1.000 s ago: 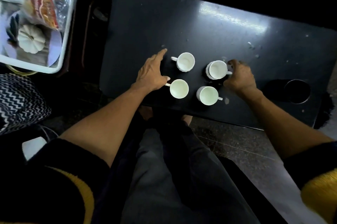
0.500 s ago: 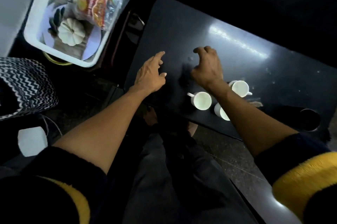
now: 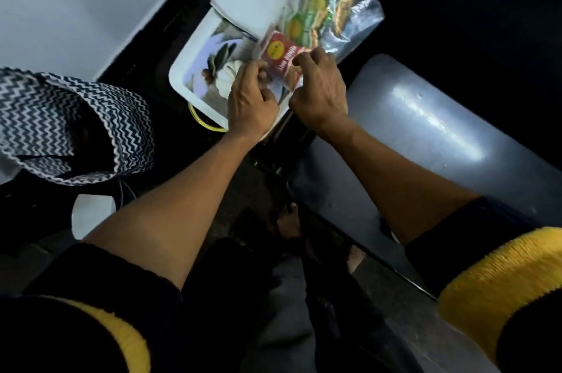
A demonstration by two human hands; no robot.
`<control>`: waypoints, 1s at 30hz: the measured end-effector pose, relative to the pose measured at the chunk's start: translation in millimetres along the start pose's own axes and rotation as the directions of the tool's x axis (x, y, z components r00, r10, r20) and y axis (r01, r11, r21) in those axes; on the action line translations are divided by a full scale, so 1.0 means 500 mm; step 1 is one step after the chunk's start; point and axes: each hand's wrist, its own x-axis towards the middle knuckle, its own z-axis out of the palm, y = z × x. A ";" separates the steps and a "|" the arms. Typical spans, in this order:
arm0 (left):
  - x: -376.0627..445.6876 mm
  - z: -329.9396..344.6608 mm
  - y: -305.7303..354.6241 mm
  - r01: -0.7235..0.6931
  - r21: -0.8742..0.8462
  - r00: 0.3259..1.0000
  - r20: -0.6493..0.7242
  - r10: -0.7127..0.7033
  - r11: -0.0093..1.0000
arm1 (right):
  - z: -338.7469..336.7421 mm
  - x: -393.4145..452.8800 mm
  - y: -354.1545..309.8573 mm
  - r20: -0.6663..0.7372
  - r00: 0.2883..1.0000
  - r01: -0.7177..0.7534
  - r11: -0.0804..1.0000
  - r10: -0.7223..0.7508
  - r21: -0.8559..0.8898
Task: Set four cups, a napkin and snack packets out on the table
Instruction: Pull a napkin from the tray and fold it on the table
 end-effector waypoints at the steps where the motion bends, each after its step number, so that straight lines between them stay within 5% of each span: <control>1: 0.020 -0.001 -0.008 0.050 0.008 0.999 0.020 -0.050 0.999 | 0.008 0.019 -0.011 0.002 1.000 0.013 1.000 -0.013 -0.024; 9: 0.145 0.003 -0.057 0.277 -0.042 0.926 0.278 -0.255 0.960 | 0.060 0.100 -0.040 0.047 0.998 0.058 0.973 -0.049 -0.224; 18: 0.196 0.027 -0.079 0.444 -0.163 0.880 0.266 -0.394 0.881 | 0.061 0.166 -0.036 0.033 0.999 0.039 0.978 -0.033 -0.203; 21: 0.224 0.026 -0.070 0.535 -0.231 0.844 0.175 -0.506 0.813 | 0.064 0.194 -0.042 0.047 0.989 0.148 0.949 -0.140 -0.280; 24: 0.269 0.018 -0.062 0.596 -0.312 0.786 0.038 -0.617 0.740 | 0.075 0.228 -0.042 0.146 0.967 0.250 0.905 -0.211 -0.345; 30: 0.350 0.015 -0.050 0.581 -0.639 0.715 0.103 -0.691 0.505 | 0.094 0.276 -0.059 0.343 0.928 0.271 0.894 -0.144 -0.357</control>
